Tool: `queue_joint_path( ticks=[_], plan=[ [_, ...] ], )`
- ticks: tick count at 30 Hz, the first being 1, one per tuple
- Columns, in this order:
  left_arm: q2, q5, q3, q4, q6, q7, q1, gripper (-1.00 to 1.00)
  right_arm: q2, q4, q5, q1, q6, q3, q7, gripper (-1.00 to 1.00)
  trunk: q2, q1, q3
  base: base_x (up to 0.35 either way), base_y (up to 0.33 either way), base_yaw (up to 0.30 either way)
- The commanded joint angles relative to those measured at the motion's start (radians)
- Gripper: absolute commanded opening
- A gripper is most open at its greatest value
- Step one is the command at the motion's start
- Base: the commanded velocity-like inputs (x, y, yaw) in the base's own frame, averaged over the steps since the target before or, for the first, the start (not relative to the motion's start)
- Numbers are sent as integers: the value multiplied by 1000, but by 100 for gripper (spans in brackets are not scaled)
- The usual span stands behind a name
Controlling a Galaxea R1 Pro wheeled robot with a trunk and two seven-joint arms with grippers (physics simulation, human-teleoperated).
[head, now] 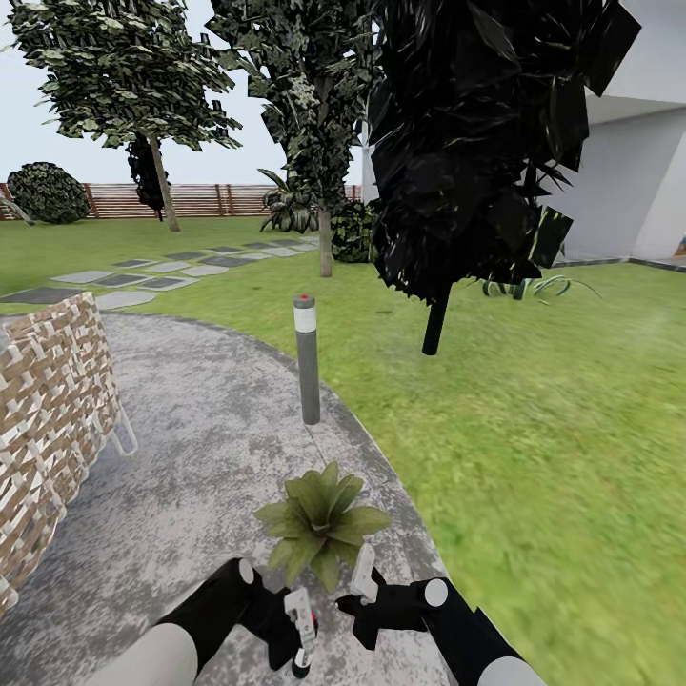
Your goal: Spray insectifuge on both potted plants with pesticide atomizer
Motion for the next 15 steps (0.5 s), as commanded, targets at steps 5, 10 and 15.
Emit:
queue_joint_path(
  ticks=[5, 10, 15],
  plan=[
    [-14, -2, -2, -4, 19, 13, -1, -100, 0, -1, 8, 0, -5, -1, 1, -100, 0, 0, -1, 0, 0, 0],
    [-18, -4, -1, -15, 22, 24, -3, -100, 0, -1, 8, 0, -5, -1, 1, -100, 0, 0, -1, 0, 0, 0],
    [-19, -4, -1, -17, 22, 25, -3, -100, 0, -1, 8, 0, -5, 0, 1, -100, 0, 0, -1, 0, 0, 0]
  ],
)
